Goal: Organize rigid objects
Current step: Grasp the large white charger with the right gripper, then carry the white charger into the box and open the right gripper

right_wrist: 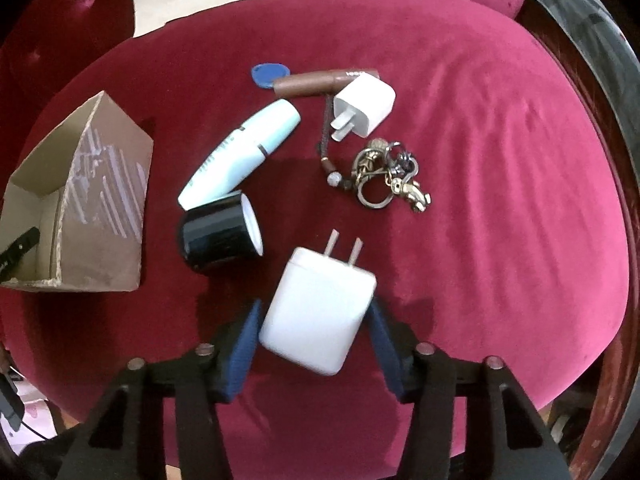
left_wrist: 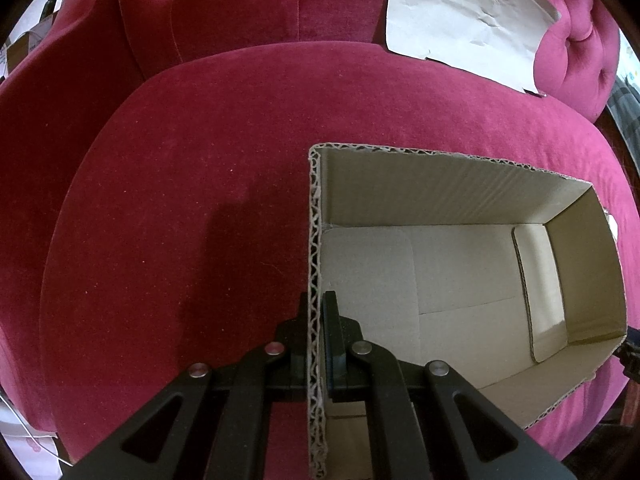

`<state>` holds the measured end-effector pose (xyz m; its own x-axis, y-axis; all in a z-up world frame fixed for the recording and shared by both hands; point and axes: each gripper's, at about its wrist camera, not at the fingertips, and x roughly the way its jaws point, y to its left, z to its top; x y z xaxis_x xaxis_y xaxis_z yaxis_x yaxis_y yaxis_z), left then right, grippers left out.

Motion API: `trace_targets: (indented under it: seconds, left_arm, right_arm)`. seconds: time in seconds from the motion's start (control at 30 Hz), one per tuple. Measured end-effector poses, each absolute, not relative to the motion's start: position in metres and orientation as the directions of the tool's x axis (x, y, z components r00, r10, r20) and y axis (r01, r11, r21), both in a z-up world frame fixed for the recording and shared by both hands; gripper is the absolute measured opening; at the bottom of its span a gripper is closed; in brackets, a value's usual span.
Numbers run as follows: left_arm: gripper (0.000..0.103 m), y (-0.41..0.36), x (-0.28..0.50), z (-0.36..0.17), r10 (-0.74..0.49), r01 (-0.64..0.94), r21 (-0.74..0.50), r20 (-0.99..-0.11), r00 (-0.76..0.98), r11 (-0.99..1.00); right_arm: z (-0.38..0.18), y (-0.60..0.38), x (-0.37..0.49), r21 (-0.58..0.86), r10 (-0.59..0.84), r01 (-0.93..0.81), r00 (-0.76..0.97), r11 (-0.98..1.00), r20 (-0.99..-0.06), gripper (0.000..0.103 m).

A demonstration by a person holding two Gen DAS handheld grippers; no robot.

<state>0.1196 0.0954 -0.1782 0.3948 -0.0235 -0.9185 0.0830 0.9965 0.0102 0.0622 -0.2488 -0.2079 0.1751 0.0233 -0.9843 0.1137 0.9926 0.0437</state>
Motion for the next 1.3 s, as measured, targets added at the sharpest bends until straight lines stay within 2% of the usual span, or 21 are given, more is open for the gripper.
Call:
trace_targets:
  seconds: [0.53,1.3]
  left_arm:
    - [0.004,0.096,0.117,-0.177,-0.018,0.081,0.016,-0.917,0.399,0.997]
    - [0.004,0.097,0.118,-0.177,-0.021,0.082,0.013,-0.917,0.398,0.997]
  right_arm:
    - [-0.193,-0.244,0.059,-0.014,-0.037,0.102,0.224,0.995,-0.974,0.048]
    - [-0.137,-0.256,0.054,-0.035,-0.064,0.103,0.294,0.994,-0.954,0.048]
